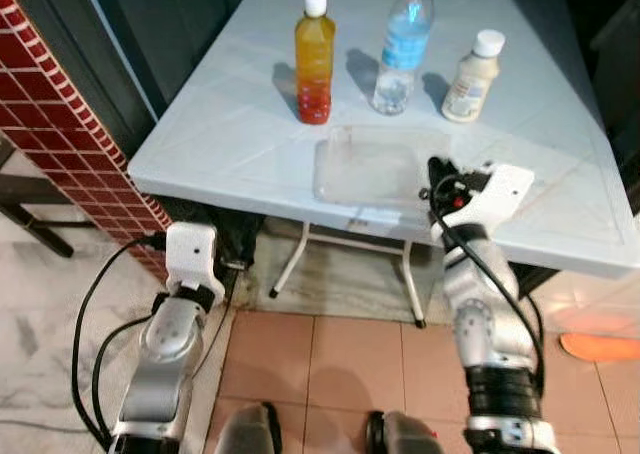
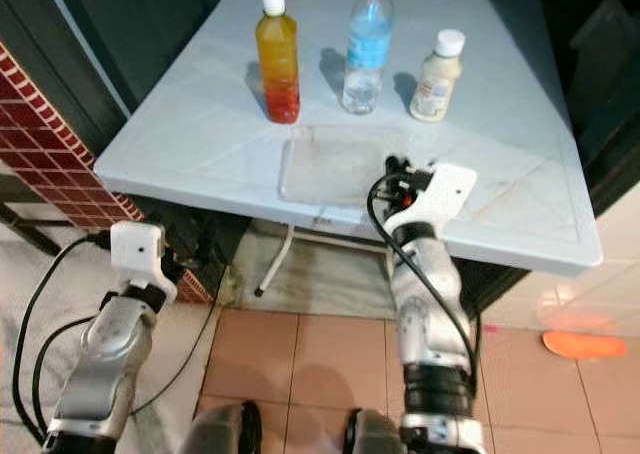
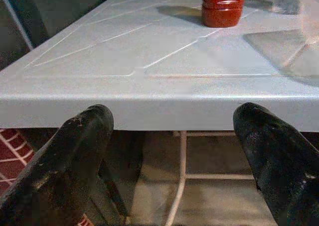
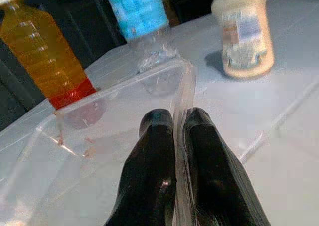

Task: Restocking fridge

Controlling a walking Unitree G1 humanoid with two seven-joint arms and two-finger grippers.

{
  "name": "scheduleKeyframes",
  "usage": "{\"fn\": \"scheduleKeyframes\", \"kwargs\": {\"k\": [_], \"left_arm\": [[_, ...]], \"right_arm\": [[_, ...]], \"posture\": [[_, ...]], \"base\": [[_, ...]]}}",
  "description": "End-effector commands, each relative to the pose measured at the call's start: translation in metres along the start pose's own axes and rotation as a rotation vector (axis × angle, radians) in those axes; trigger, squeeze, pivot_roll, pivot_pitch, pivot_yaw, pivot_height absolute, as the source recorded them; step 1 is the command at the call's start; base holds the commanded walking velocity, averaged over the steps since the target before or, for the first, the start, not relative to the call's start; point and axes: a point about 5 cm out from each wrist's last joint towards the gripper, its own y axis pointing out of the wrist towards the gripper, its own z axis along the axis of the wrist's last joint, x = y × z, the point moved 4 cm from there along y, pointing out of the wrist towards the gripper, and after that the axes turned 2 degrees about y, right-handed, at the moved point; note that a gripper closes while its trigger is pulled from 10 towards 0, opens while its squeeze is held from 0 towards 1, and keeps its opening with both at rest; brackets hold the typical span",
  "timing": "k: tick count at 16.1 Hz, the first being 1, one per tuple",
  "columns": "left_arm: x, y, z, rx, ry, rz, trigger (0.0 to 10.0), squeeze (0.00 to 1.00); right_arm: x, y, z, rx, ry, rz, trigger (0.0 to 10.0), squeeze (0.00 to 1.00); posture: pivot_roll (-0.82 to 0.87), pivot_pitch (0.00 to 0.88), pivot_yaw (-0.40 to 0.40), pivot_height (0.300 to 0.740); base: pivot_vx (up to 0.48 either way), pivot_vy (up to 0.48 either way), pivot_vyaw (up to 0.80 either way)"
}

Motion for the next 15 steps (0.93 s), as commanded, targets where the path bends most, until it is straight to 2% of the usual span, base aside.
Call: {"fn": "scheduleKeyframes", "kwargs": {"k": [1, 7, 13, 15], "left_arm": [[-0.007, -0.001, -0.007, -0.027, 0.017, 0.050, 10.0, 0.00], [-0.002, 0.002, -0.010, -0.021, -0.003, 0.056, 10.0, 0.00], [0.000, 0.004, -0.010, -0.016, -0.011, 0.058, 10.0, 0.00], [0.001, 0.004, -0.010, -0.015, -0.010, 0.057, 10.0, 0.00]], "right_arm": [[0.003, -0.004, -0.007, -0.042, -0.046, -0.014, 10.0, 0.00], [-0.005, -0.005, -0.002, -0.057, -0.069, 0.015, 10.0, 0.00], [-0.007, -0.005, -0.003, -0.069, -0.076, 0.023, 10.0, 0.00], [-0.007, -0.006, -0.005, -0.073, -0.077, 0.022, 10.0, 0.00]], "posture": [[0.03, 0.081, 0.031, 0.740], [0.01, 0.076, 0.011, 0.740], [0.01, 0.084, 0.006, 0.740], [0.01, 0.085, 0.007, 0.740]], "base": [[0.000, 0.000, 0.00], [0.000, 0.000, 0.00], [-0.254, 0.000, 0.00], [0.000, 0.000, 0.00]]}}
